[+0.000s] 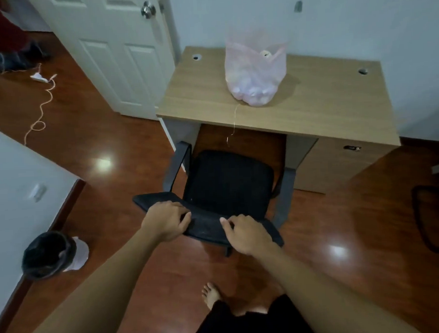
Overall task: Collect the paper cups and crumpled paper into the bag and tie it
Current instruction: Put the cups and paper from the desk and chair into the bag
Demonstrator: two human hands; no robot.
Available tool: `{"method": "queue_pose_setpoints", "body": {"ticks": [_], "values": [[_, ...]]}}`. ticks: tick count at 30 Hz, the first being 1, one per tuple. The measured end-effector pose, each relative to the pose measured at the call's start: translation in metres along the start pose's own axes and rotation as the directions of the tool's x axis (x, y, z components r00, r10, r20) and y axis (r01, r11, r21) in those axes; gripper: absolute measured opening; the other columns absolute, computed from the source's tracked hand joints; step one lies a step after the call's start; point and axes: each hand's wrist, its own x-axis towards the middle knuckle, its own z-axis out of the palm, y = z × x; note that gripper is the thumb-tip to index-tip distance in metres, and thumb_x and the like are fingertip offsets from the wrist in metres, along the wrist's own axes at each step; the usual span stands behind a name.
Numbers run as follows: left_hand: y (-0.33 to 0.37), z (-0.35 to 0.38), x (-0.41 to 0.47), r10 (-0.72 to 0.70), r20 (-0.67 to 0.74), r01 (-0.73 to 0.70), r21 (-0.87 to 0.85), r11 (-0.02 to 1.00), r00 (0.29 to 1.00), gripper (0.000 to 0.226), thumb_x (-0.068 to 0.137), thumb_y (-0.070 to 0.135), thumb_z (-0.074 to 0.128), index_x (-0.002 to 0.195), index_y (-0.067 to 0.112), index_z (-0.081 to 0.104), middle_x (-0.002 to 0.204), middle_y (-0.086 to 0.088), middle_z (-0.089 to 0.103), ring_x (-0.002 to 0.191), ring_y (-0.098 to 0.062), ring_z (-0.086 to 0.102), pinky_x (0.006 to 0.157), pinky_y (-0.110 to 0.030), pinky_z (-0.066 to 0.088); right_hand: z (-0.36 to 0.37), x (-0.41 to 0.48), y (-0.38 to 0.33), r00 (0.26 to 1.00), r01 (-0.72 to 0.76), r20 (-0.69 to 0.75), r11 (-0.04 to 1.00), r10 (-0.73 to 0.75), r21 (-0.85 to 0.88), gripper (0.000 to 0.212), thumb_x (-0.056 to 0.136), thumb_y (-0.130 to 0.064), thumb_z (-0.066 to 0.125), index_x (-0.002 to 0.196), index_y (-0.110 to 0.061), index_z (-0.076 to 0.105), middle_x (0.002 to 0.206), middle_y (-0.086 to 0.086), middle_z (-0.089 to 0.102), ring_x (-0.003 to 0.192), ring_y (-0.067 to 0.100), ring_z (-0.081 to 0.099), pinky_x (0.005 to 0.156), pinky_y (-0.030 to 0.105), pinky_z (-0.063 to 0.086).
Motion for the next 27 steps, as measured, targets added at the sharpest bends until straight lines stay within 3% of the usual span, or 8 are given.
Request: {"method": "queue_pose_setpoints", "body": {"ticks": [3,6,11,22,27], "values": [[0.002,0.001,0.004,0.03,-0.067,-0.03,0.005,1.0,0.997,0.058,0.104,0.057,0.027,0.108,0.036,0.082,0.11,0.013,0.079,0.093,-0.015,0.072,0.065,-0.03,0.047,-0.004,-0.001,-0.001,0.993,-0.034,-0.112,0.999,0.031,-0.018,0.067,0.11,-0.066,0.025,0.102,-0.024,0.077,0.086,0.0,0.07,0.08,0.023,0.067,0.074,0.044,0.062],[0.005,0.001,0.013,0.007,-0.092,-0.009,-0.022,1.0,0.996,0.055,0.1,0.058,0.032,0.102,0.035,0.082,0.1,0.012,0.079,0.087,-0.015,0.073,0.063,-0.032,0.056,-0.012,0.003,0.0,0.985,-0.06,-0.166,0.997,0.051,-0.052,0.061,0.108,-0.064,0.03,0.1,-0.027,0.077,0.086,-0.002,0.071,0.08,0.024,0.068,0.071,0.042,0.06],[0.009,-0.014,0.053,-0.031,-0.084,0.025,-0.063,0.998,0.996,0.05,0.094,0.058,0.035,0.092,0.034,0.078,0.085,0.011,0.075,0.078,-0.016,0.071,0.06,-0.031,0.055,-0.038,0.023,0.007,0.956,-0.118,-0.277,0.992,0.099,-0.054,0.056,0.106,-0.06,0.034,0.071,-0.026,0.062,0.067,-0.004,0.063,0.065,0.022,0.063,0.066,0.042,0.06],[0.023,-0.052,0.179,-0.036,-0.134,0.027,-0.069,0.997,0.99,0.044,0.09,0.053,0.04,0.094,0.034,0.08,0.083,0.011,0.074,0.076,-0.013,0.066,0.057,-0.027,0.043,-0.126,0.109,0.049,0.935,-0.136,-0.338,0.989,0.107,-0.064,0.051,0.103,-0.055,0.038,0.073,-0.024,0.065,0.068,-0.003,0.065,0.067,0.023,0.063,0.065,0.039,0.054],[0.034,-0.073,0.247,-0.06,-0.111,0.052,-0.077,0.996,0.992,0.05,0.09,0.057,0.037,0.104,0.036,0.08,0.095,0.01,0.078,0.084,-0.016,0.071,0.068,-0.031,0.054,-0.179,0.16,0.079,0.932,-0.117,-0.353,0.99,0.083,-0.078,0.051,0.102,-0.055,0.037,0.071,-0.025,0.063,0.067,-0.004,0.064,0.067,0.024,0.063,0.067,0.04,0.057]]}}
